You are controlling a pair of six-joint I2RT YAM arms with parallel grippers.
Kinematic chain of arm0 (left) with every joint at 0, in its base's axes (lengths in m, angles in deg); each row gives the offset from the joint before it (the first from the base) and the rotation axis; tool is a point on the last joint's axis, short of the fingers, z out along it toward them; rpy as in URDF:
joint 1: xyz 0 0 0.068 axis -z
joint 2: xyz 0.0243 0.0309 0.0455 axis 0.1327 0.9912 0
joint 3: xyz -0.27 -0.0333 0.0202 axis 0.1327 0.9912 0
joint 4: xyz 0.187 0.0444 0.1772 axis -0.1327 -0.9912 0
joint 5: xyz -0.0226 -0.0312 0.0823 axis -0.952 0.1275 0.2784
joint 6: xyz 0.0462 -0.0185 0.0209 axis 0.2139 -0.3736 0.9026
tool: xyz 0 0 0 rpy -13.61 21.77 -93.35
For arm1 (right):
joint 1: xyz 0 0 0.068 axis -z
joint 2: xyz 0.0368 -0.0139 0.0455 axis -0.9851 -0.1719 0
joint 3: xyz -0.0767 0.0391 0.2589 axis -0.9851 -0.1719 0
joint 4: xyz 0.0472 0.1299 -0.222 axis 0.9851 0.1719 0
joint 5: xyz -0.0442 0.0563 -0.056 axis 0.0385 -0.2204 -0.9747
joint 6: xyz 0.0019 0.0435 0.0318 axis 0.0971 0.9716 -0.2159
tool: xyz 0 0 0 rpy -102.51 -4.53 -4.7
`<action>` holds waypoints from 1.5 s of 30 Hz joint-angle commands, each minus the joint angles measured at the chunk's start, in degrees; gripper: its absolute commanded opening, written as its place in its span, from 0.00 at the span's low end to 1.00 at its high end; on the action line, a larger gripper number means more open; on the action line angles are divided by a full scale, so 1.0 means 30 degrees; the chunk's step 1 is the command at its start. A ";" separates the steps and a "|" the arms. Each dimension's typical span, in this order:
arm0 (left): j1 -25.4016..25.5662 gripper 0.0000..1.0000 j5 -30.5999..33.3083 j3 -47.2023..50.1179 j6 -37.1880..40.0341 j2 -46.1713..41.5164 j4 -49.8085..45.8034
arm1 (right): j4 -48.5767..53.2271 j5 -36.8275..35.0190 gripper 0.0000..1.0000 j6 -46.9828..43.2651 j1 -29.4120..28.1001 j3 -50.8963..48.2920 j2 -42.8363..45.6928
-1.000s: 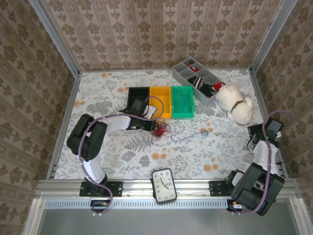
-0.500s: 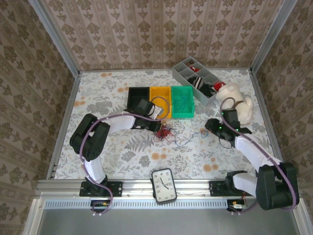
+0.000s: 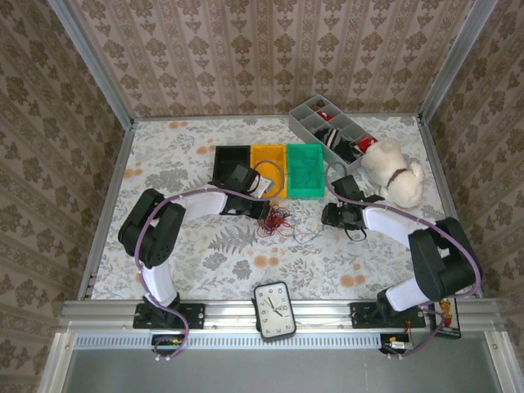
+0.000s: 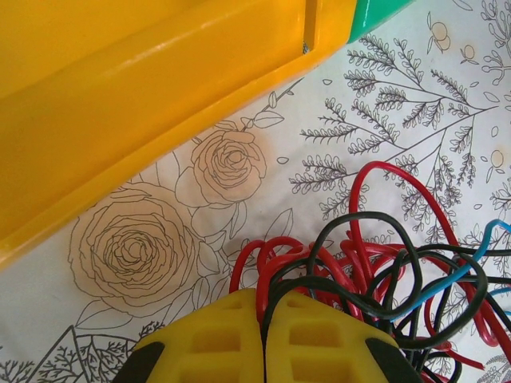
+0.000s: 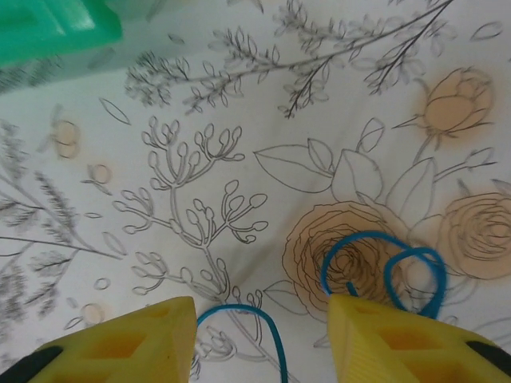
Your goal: Untangle the cables
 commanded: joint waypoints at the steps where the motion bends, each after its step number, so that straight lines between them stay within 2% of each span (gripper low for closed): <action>1: 0.0061 0.00 -0.0090 -0.0308 0.0226 0.0270 -0.0159 | 0.1724 -0.2078 0.41 -0.0123 -0.0817 0.1118 -0.1259; 3: 0.0059 0.00 -0.0089 -0.0264 0.0226 0.0241 -0.0100 | 0.2164 -0.2965 0.29 -0.0147 -0.1279 0.1467 -0.1701; 5: 0.0062 0.00 -0.0118 -0.0228 0.0234 0.0224 -0.0064 | 0.2154 -0.3418 0.13 0.0037 -0.1453 0.1523 -0.1764; 8: 0.0062 0.00 -0.0119 -0.0226 0.0241 0.0232 -0.0113 | 0.1509 -0.3637 0.00 -0.0004 -0.1453 0.1250 -0.1003; 10: 0.0004 0.02 0.0031 -0.0278 0.0154 0.0290 -0.0215 | 0.1171 -0.3864 0.00 -0.0402 -0.1302 0.1186 0.0107; 12: -0.0069 0.08 0.0229 -0.0361 0.0058 0.0370 -0.0441 | 0.1255 -0.3875 0.00 -0.0713 -0.0669 0.1422 0.1253; 15: -0.0256 0.14 0.0141 -0.0367 -0.0086 0.0501 -0.0549 | 0.1803 -0.3411 0.00 -0.0958 0.1261 0.2065 0.3552; 21: -0.0377 0.15 -0.0111 -0.0316 -0.0105 0.0901 -0.0649 | 0.2041 -0.2823 0.00 -0.1169 0.5547 0.3299 0.7377; 27: -0.0432 0.15 -0.0150 -0.0113 -0.0267 0.1228 -0.0802 | 0.2453 -0.3455 0.00 -0.1611 0.8112 0.4542 0.8946; 30: -0.0549 0.20 -0.0220 0.0091 -0.0396 0.1201 -0.0749 | 0.2636 -0.3442 0.00 -0.1371 0.9483 0.4984 0.9360; 34: -0.0670 0.21 -0.0149 0.0269 -0.0447 0.1155 -0.0745 | 0.2747 -0.3529 0.00 -0.0996 1.0846 0.5404 0.9785; 37: -0.0670 0.21 -0.0169 0.0366 -0.0476 0.1147 -0.0587 | 0.2568 -0.2969 0.00 -0.0762 1.1390 0.5567 1.0080; 40: -0.0627 0.21 -0.0380 0.0353 -0.0478 0.1147 -0.0333 | 0.1770 -0.0148 0.00 -0.0993 1.1357 0.5747 1.0067; 42: -0.0555 0.21 -0.0489 0.0340 -0.0340 0.1069 -0.0152 | 0.1384 0.1105 0.00 -0.1116 1.0953 0.5993 1.0045; 45: -0.0524 0.20 -0.0884 0.0529 -0.0111 0.0860 0.0488 | 0.1166 0.1652 0.00 -0.1671 0.9912 0.6896 1.0014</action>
